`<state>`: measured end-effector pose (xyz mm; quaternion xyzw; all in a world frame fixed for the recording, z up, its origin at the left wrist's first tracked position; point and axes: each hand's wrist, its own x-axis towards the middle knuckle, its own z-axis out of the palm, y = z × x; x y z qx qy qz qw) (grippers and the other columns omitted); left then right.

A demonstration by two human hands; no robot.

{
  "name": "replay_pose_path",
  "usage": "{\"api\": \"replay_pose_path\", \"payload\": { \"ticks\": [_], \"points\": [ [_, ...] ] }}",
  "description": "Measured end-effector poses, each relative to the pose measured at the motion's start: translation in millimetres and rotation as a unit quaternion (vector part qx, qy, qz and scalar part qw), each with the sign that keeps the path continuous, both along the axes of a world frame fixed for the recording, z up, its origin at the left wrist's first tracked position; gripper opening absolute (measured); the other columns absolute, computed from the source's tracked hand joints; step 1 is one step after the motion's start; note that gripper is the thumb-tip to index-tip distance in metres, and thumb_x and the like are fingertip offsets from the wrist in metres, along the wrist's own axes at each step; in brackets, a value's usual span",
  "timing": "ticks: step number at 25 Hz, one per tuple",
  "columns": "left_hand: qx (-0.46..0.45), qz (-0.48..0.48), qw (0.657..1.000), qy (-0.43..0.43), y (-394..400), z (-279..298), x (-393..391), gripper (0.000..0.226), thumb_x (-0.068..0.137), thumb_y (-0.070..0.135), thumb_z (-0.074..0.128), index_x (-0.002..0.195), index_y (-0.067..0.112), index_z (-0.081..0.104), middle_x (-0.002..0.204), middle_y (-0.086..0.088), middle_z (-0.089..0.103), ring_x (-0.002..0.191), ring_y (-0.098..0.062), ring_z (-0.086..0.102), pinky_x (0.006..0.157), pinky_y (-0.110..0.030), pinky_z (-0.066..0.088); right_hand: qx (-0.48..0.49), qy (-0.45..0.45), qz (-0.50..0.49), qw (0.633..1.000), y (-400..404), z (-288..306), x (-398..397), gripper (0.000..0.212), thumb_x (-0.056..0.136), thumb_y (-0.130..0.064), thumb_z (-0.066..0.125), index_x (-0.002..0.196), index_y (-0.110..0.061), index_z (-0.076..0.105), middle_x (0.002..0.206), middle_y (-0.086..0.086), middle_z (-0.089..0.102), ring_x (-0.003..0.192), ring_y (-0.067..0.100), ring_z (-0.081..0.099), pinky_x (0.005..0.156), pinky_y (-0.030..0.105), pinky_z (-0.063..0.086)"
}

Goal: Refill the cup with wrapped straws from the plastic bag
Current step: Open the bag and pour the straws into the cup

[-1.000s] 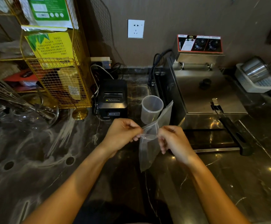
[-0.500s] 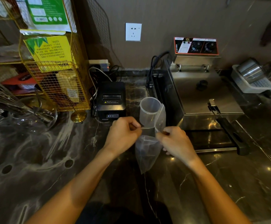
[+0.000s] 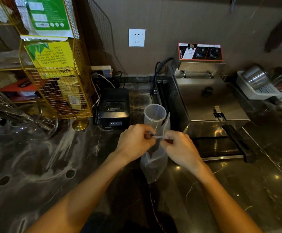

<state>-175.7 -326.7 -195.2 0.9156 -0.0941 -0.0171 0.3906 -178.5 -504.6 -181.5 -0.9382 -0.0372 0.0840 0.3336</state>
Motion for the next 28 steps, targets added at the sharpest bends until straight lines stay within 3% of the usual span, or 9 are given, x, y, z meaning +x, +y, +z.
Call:
{"api": "replay_pose_path", "payload": {
  "ticks": [4,8,11,14,17,22,25,28],
  "points": [
    [0.004,0.070,0.997,-0.010,14.1,-3.3,6.7,0.007,0.094,0.026,0.069,0.096,0.032,0.072,0.087,0.014,0.074,0.079,0.003,0.070,0.078,-0.034,0.063,-0.079,0.075,-0.080,0.991,-25.6,3.5,1.1,0.024,0.096,-0.033,0.061,0.075,-0.023,0.065,0.073,-0.001,0.068,0.070,0.015,0.066,0.068,0.036,0.051],
    [-0.059,-0.014,0.998,0.015,6.7,1.9,1.6,0.007,0.094,0.028,0.070,0.089,0.029,0.074,0.083,0.012,0.074,0.080,0.002,0.071,0.080,-0.037,0.063,-0.063,0.017,-0.084,0.994,-16.0,9.1,4.3,0.030,0.092,-0.049,0.066,0.079,-0.022,0.063,0.069,-0.002,0.068,0.065,0.014,0.066,0.059,0.033,0.047],
    [-0.035,0.002,0.999,-0.001,-2.3,2.1,-1.8,0.010,0.094,0.029,0.070,0.084,0.030,0.071,0.077,0.011,0.071,0.072,0.002,0.069,0.075,-0.035,0.063,-0.040,-0.027,-0.079,0.996,-5.8,9.7,8.9,0.028,0.097,-0.040,0.064,0.075,-0.024,0.063,0.067,-0.003,0.066,0.065,0.011,0.065,0.063,0.036,0.050],
    [0.001,0.096,0.994,-0.045,12.0,1.6,0.5,0.013,0.093,0.030,0.069,0.080,0.030,0.065,0.068,0.009,0.067,0.062,0.000,0.065,0.066,-0.033,0.061,-0.037,-0.004,-0.101,0.994,-18.2,11.3,11.3,0.029,0.098,-0.032,0.061,0.071,-0.022,0.062,0.066,0.000,0.064,0.063,0.016,0.064,0.066,0.040,0.054],
    [0.015,0.164,0.985,-0.060,32.0,3.2,2.6,0.014,0.095,0.030,0.067,0.082,0.031,0.063,0.066,0.009,0.064,0.060,-0.002,0.064,0.062,-0.034,0.060,-0.022,0.023,-0.140,0.990,-30.0,17.6,8.5,0.030,0.096,-0.031,0.061,0.070,-0.017,0.064,0.067,0.008,0.067,0.065,0.021,0.065,0.065,0.037,0.050],
    [-0.041,0.163,0.984,-0.054,33.4,-6.3,4.9,0.008,0.095,0.037,0.065,0.096,0.029,0.068,0.078,0.010,0.069,0.068,-0.006,0.069,0.066,-0.043,0.063,0.108,0.022,-0.158,0.981,-22.5,19.2,2.8,0.032,0.093,-0.023,0.059,0.068,-0.005,0.068,0.060,0.015,0.071,0.060,0.026,0.071,0.070,0.046,0.061],
    [-0.063,0.125,0.990,-0.034,26.9,-17.2,3.5,0.029,0.092,0.046,0.064,0.115,0.029,0.065,0.097,0.012,0.068,0.078,-0.005,0.071,0.068,-0.039,0.064,0.152,0.032,-0.122,0.980,-14.7,20.7,2.1,0.035,0.096,-0.017,0.058,0.065,-0.006,0.069,0.052,0.008,0.068,0.050,0.013,0.065,0.061,0.032,0.058],
    [-0.074,0.092,0.992,-0.034,21.9,-28.2,3.5,0.019,0.098,0.040,0.059,0.110,0.028,0.068,0.093,0.011,0.070,0.076,-0.002,0.069,0.068,-0.035,0.062,0.197,0.056,-0.003,0.979,-6.6,18.2,-3.2,0.030,0.101,-0.015,0.060,0.075,-0.005,0.071,0.068,0.012,0.073,0.054,0.012,0.066,0.056,0.027,0.055]
  ]
}}
